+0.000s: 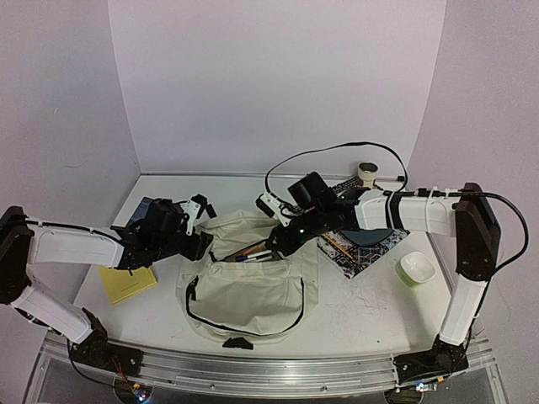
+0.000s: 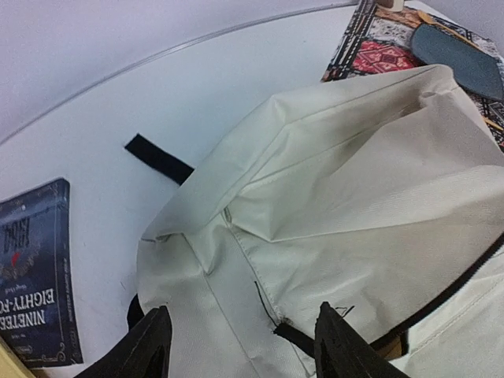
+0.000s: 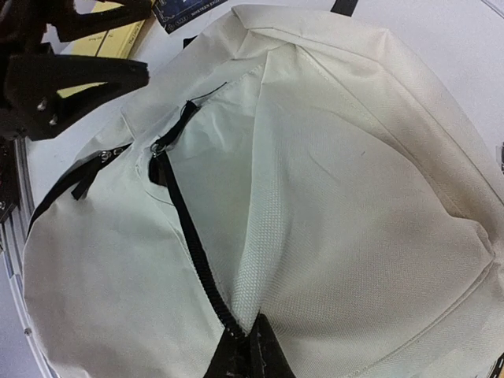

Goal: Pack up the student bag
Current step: Place the lower front pocket of the student bag.

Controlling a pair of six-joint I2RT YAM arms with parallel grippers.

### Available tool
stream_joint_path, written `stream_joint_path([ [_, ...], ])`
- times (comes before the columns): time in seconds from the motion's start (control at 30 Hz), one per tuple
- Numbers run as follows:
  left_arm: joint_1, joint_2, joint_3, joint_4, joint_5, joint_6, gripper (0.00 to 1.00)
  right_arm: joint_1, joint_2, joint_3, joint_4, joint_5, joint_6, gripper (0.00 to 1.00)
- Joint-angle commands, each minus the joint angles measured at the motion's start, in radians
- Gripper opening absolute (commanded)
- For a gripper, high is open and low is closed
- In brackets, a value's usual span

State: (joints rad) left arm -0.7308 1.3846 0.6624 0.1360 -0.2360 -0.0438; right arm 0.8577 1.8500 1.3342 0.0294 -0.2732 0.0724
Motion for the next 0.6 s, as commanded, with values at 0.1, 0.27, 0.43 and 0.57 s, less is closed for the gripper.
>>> stream_joint_path([
  [0.1, 0.119, 0.126, 0.135, -0.127, 0.122, -0.208, 0.63, 0.001, 0.005, -0.013, 0.009, -0.029, 0.029, 0.06],
  [0.27, 0.152, 0.238, 0.219, -0.178, 0.184, -0.237, 0.64, 0.001, 0.012, -0.026, 0.009, -0.035, 0.038, 0.06],
  [0.43, 0.173, 0.331, 0.262, -0.18, 0.256, -0.266, 0.64, 0.0, 0.023, -0.026, 0.009, -0.042, 0.046, 0.08],
  [0.57, 0.177, 0.381, 0.273, -0.18, 0.301, -0.277, 0.59, 0.0, 0.002, -0.034, 0.009, -0.033, 0.051, 0.14],
])
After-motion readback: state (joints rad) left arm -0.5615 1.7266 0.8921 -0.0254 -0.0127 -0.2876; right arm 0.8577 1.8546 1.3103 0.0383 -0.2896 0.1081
